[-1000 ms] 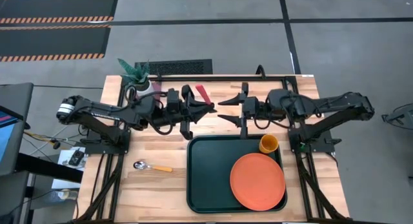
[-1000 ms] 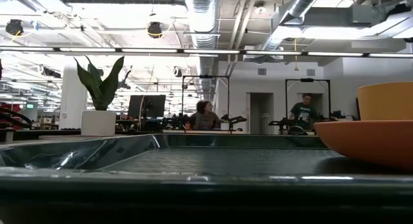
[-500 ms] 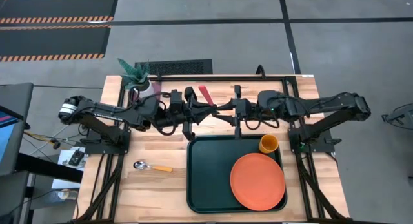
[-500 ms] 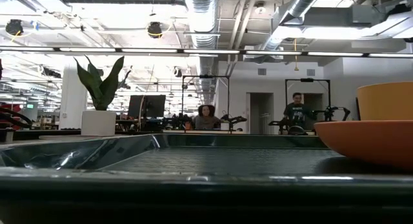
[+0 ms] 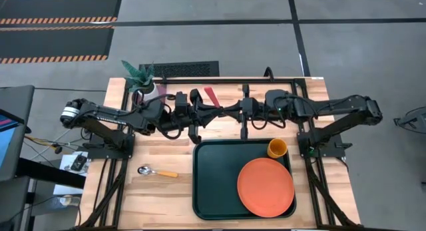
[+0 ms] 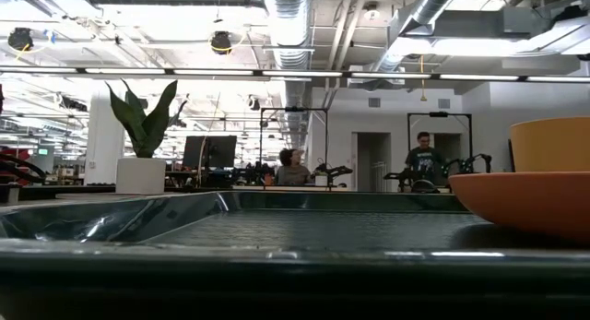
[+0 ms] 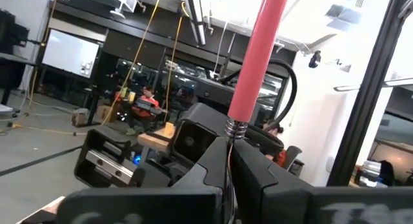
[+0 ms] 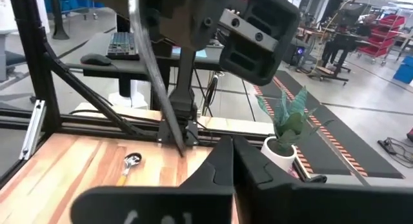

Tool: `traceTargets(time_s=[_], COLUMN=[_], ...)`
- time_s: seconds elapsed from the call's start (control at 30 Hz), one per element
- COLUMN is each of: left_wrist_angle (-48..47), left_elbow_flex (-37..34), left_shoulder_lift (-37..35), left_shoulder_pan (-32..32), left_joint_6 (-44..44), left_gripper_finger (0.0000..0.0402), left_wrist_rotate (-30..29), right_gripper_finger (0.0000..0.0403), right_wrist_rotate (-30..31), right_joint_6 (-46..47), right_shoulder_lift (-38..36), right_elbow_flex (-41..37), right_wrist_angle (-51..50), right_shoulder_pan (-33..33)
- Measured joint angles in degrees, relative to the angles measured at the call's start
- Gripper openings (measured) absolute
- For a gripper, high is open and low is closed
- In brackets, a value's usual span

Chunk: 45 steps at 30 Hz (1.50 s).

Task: Pick and place plate/cup/fork/spoon on tray
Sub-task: Put the pink fork next to the orange plate on the black tray

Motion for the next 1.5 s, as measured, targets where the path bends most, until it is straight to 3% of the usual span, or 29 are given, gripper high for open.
traceTargets(time_s=[0.17, 0.37, 0.57, 0.87, 1.0, 1.1, 1.4, 1.5], left_wrist_angle=[0.29, 0.3, 0.36, 0.05, -1.07, -1.4, -1.51, -1.44], left_elbow_flex=[0.0, 0.0, 0.0, 0.0, 0.0, 0.0, 0.0, 0.0], left_shoulder_lift=[0.0, 0.0, 0.0, -0.02, -0.02, -0.02, -0.04, -0.04], left_shoulder_pan=[0.0, 0.22, 0.26, 0.26, 0.28, 0.51, 0.66, 0.7], left_joint_6=[-0.65, -0.72, -1.23, -1.37, -1.77, -2.0, -2.38, -3.6], left_gripper_finger=[0.0, 0.0, 0.0, 0.0, 0.0, 0.0, 0.0, 0.0], left_wrist_rotate=[-0.07, -0.13, -0.13, -0.13, -0.66, -0.73, -1.47, -1.69], right_gripper_finger=[0.0054, 0.0148, 0.0239, 0.0264, 0.0262, 0.0237, 0.0038, 0.0014], right_wrist_rotate=[0.07, 0.1, -1.38, -3.19, -3.35, -3.14, -3.5, -3.63], right_joint_6=[-1.55, -3.28, -1.05, -0.61, -0.39, 0.85, 0.34, -0.83], right_shoulder_lift=[-0.18, -3.42, -4.81, -3.06, -1.74, -1.21, -1.2, -1.14], right_elbow_flex=[0.02, 0.05, 0.09, 0.05, -0.03, 0.07, 0.02, 0.48], right_wrist_angle=[-2.22, -11.29, -5.33, -2.11, -1.85, -1.47, -0.79, -1.21], right_shoulder_pan=[0.04, 0.57, 0.94, 0.94, 0.94, 0.93, 0.96, 1.49])
